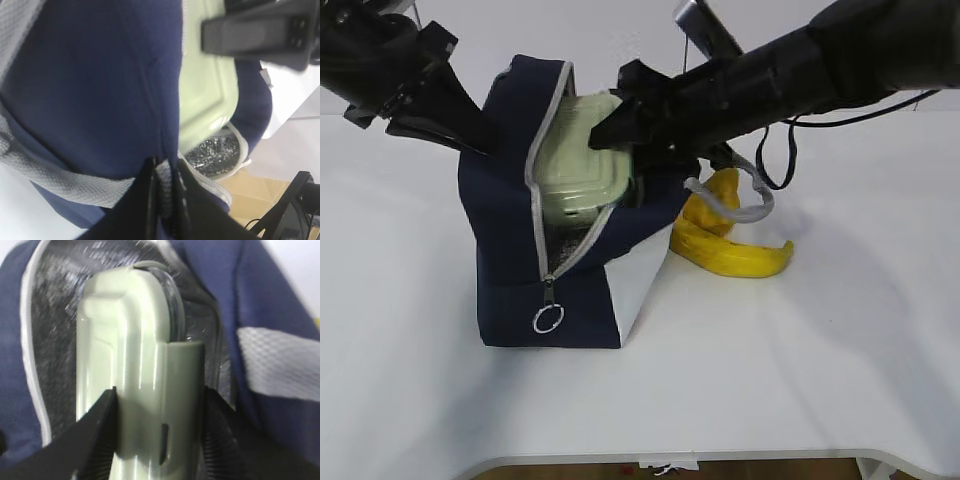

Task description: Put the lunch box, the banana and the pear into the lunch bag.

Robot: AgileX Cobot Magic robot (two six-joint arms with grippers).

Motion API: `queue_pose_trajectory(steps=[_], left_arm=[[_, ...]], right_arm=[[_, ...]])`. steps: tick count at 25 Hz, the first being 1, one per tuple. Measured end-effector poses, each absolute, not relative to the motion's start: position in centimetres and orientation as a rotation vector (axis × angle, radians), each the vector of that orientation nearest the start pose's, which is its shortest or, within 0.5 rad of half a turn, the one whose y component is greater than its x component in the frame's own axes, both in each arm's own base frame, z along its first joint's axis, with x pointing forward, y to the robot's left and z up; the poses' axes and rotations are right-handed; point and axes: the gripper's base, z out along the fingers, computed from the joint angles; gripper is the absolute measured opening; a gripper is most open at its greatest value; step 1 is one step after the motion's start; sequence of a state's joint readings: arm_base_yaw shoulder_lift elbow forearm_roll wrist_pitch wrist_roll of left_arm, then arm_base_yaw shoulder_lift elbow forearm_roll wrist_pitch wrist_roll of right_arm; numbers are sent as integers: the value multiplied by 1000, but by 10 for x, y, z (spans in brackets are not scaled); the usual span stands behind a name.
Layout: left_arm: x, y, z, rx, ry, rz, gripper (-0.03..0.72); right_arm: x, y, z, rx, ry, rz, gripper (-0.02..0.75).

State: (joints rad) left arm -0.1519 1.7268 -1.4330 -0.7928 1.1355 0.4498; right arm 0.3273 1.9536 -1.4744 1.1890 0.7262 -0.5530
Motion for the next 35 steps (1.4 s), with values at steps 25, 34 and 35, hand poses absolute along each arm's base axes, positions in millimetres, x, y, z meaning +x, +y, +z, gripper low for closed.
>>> queue_pose_trajectory(steps=[25, 34, 35], left_arm=[[343, -108, 298, 491, 2643, -918, 15], [342, -108, 298, 499, 2652, -922, 15], [342, -108, 298, 499, 2652, -922, 15]], right_arm=[[431, 242, 158, -130, 2519, 1251, 362], [426, 244, 164, -264, 2571, 1272, 526], [427, 245, 167, -282, 2578, 1262, 538]])
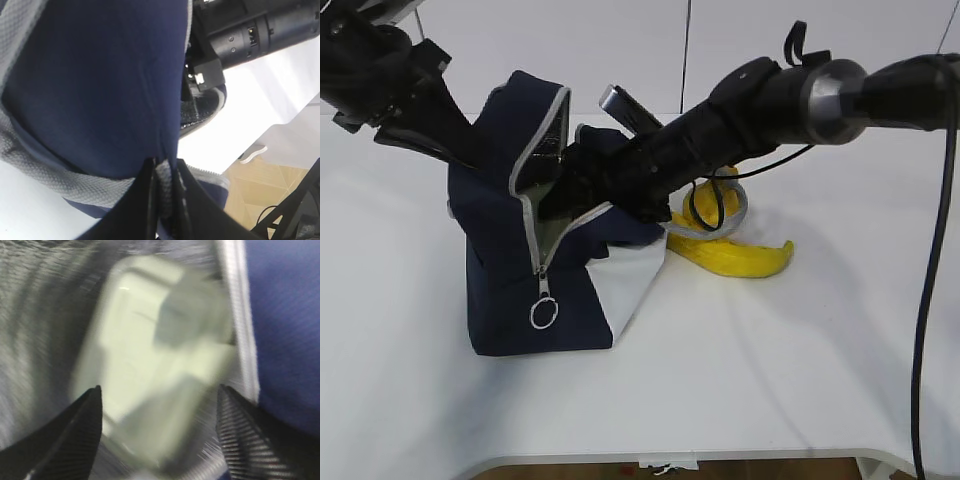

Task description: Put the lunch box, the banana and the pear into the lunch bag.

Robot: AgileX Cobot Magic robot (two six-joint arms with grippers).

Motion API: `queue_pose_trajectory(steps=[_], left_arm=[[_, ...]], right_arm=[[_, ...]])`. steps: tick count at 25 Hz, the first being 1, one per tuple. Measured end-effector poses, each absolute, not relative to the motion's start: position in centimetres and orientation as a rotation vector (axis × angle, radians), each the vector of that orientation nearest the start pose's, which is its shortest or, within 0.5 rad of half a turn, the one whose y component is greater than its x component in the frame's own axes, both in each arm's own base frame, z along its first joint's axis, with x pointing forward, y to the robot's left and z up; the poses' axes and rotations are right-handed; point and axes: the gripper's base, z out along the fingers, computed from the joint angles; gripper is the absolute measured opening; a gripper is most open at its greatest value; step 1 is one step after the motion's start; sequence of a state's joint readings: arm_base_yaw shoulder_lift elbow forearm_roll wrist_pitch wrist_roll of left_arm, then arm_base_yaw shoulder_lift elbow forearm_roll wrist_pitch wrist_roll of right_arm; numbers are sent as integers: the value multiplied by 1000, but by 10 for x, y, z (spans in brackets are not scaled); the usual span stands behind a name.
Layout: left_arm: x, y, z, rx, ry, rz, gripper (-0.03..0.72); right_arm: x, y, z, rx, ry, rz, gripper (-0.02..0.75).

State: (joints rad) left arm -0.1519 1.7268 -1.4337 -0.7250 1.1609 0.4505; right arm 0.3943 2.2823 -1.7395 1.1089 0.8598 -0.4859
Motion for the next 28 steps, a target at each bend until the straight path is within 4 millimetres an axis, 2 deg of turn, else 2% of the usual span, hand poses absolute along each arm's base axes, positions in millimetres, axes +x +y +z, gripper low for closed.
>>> queue_pose_trajectory(steps=[5, 12, 15, 18, 22, 28], left_arm=[[342, -108, 298, 507, 2657, -920, 15], [341, -108, 298, 512, 2659, -921, 15], [341, -108, 298, 512, 2660, -919, 15], [341, -108, 298, 512, 2660, -919, 15], [341, -108, 298, 513, 2660, -918, 15], [341, -106, 296, 532, 2676, -880, 15]], right_arm=[[434, 241, 192, -417, 2656, 1090, 553], [443, 225, 254, -624, 2702, 697, 558], [447, 224, 273, -624, 2650, 655, 559], [446, 223, 280, -616, 2641, 650, 559], [436, 214, 297, -628, 2628, 571, 559], [397, 183, 332, -699, 2621, 335, 559]])
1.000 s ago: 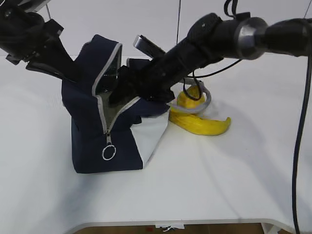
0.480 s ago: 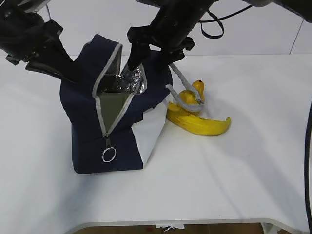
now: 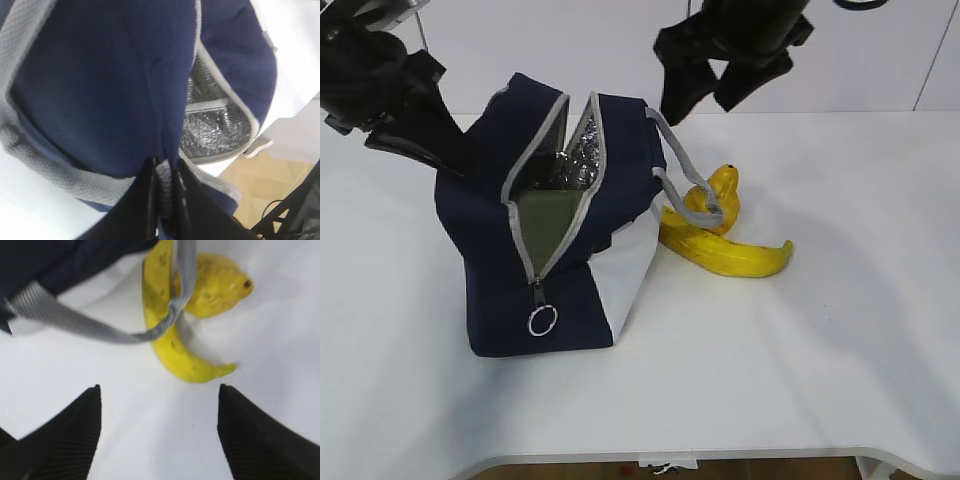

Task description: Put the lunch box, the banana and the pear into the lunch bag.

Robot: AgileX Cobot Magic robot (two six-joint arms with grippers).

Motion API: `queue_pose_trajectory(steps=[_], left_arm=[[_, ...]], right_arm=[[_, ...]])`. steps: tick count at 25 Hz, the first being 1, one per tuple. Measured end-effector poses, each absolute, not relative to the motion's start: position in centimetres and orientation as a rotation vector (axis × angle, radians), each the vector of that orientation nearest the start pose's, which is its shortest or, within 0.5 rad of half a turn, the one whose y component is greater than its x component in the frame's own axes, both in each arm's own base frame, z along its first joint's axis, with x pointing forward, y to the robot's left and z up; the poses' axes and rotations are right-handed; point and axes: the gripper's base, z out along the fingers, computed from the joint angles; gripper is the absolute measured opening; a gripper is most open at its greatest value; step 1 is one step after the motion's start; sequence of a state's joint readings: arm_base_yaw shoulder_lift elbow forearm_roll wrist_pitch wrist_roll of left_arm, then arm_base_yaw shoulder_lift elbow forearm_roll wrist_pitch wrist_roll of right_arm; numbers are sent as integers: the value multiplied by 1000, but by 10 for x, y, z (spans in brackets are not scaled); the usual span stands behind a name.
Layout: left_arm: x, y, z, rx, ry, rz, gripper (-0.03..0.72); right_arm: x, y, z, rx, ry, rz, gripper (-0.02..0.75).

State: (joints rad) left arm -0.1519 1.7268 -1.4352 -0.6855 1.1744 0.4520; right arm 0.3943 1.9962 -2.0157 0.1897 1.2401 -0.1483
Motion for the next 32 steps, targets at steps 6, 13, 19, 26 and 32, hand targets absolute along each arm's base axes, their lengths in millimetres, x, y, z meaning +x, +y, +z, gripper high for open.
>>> queue_pose_trajectory(steps=[6, 13, 19, 26, 32], left_arm=[[341, -104, 295, 556, 2692, -837, 15], [340, -103, 294, 565, 2701, -837, 15], [340, -103, 294, 567, 2704, -836, 15], [339, -103, 294, 570, 2707, -836, 15], [339, -103, 294, 571, 2708, -837, 15]], right_arm=[[368, 157, 326, -948, 2620, 78, 559], [356, 149, 281, -1192, 2696, 5, 559], [362, 147, 268, -1223, 2609, -73, 559], [379, 154, 238, -1253, 2590, -78, 559], [389, 158, 204, -1281, 2640, -74, 559]])
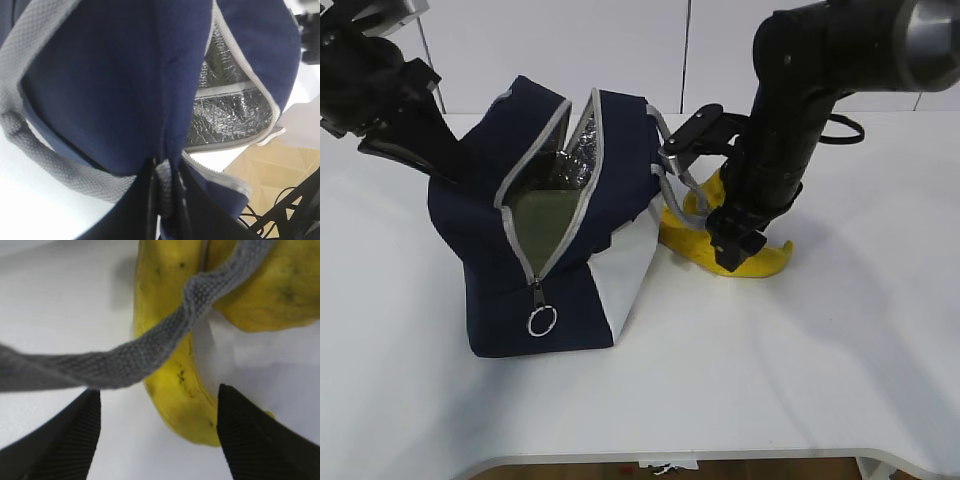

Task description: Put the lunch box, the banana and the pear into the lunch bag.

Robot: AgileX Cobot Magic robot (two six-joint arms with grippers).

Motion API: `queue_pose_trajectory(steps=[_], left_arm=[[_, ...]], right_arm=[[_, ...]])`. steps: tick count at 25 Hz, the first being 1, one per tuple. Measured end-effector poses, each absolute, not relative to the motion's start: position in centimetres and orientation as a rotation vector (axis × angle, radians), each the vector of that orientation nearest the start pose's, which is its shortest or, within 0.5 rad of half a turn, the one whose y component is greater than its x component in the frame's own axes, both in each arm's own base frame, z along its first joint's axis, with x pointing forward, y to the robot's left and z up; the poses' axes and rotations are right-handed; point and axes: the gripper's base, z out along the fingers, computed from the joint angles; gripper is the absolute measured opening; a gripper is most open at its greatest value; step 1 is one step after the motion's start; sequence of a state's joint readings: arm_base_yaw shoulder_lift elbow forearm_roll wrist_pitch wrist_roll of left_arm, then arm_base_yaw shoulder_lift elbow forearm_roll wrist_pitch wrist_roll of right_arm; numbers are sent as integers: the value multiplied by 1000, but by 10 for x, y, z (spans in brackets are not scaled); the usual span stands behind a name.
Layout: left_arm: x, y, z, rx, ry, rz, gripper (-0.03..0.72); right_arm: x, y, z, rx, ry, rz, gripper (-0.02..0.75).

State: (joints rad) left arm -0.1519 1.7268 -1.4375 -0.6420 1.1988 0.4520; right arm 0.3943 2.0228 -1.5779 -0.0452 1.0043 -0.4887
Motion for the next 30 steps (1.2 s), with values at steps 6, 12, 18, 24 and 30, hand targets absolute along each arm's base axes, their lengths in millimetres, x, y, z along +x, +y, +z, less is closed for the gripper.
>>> queue_pose_trajectory(steps=[6, 12, 18, 24, 30], left_arm=[[339, -103, 294, 572, 2709, -835, 15], [339, -103, 294, 573, 2710, -836, 15], [339, -103, 294, 573, 2710, -835, 15], [339, -103, 294, 575, 2712, -834, 15], [339, -103, 294, 577, 2714, -830, 15]], right_arm=[[396, 161, 179, -1291, 2651, -74, 559], [399, 162, 169, -1298, 2651, -77, 559], [399, 163, 169, -1286, 2657, -63, 559], [402, 164, 165, -1277, 2637, -63, 559], [404, 161, 165, -1310, 2618, -123, 559]])
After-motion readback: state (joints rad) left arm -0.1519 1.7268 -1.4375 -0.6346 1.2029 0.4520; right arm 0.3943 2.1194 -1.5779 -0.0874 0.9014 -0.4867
